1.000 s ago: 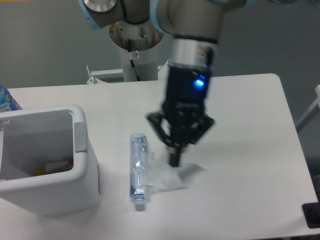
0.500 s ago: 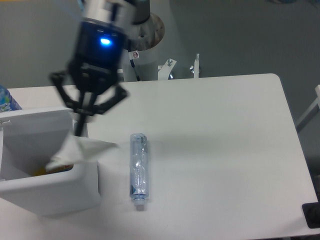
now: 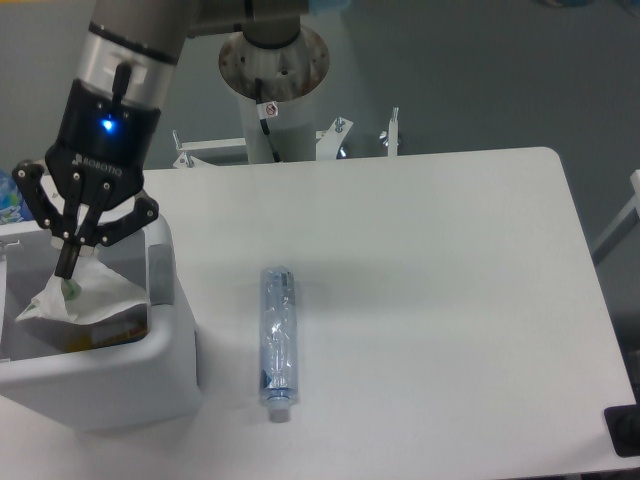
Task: Place the trash in the trash can
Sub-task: 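Lower the bag into the bin and open the gripper, then move the gripper over the clear plastic water bottle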
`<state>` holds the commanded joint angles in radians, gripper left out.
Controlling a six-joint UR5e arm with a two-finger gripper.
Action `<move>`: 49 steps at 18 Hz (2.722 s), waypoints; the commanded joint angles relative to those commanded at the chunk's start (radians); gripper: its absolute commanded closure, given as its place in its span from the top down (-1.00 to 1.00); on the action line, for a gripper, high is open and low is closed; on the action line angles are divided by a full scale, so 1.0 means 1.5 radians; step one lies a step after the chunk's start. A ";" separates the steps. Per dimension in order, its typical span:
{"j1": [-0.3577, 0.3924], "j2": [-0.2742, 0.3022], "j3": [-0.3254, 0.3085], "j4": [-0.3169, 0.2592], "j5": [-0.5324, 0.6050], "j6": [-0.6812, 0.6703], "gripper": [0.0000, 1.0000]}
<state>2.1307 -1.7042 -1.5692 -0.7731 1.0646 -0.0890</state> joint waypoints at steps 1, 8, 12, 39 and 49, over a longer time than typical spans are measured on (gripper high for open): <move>0.000 -0.003 -0.003 0.001 0.000 0.000 -0.92; -0.008 -0.029 -0.012 0.001 0.004 0.000 -0.90; -0.014 -0.029 -0.017 0.002 0.004 0.001 -0.88; 0.030 -0.017 0.006 0.000 0.135 0.009 1.00; 0.161 -0.111 0.057 0.000 0.134 0.019 1.00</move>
<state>2.3729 -1.8712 -1.4834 -0.7731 1.2655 -0.0598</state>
